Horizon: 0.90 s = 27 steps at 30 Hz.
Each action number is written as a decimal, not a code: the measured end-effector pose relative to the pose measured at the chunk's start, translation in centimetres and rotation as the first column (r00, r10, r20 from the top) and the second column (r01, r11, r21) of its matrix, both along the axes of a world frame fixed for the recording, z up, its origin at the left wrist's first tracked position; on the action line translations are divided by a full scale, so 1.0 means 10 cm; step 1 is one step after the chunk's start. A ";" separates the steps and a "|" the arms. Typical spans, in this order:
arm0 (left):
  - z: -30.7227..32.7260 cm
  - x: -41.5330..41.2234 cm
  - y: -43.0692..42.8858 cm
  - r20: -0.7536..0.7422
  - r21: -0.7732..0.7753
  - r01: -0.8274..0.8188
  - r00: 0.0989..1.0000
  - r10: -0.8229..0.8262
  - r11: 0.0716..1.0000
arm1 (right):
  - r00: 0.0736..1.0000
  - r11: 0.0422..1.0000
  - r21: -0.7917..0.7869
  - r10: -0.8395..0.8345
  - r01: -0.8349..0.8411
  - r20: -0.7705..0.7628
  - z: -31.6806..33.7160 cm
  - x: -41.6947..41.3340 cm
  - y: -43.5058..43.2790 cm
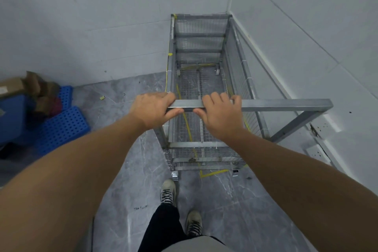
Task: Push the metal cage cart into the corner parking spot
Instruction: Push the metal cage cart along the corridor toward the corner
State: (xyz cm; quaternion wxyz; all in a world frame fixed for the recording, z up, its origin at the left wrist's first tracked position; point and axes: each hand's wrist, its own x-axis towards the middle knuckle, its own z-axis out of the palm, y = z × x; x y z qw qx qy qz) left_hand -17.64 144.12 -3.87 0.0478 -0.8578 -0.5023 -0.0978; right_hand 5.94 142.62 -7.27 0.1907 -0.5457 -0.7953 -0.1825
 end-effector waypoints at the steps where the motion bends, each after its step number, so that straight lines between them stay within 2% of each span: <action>1: 0.00 -0.01 0.00 -0.007 0.008 -0.002 1.000 0.002 1.000 | 1.000 1.000 0.006 0.000 0.000 -0.001 0.00 0.00 0.00; 13: -0.02 -0.01 -0.01 0.033 0.117 0.048 0.998 -0.052 0.992 | 1.000 1.000 0.013 -0.008 0.008 -0.007 0.00 -0.01 -0.01; 27: -0.06 -0.03 0.01 0.065 0.098 0.034 0.997 -0.040 0.995 | 1.000 0.999 -0.025 -0.019 0.020 0.024 0.02 -0.02 -0.01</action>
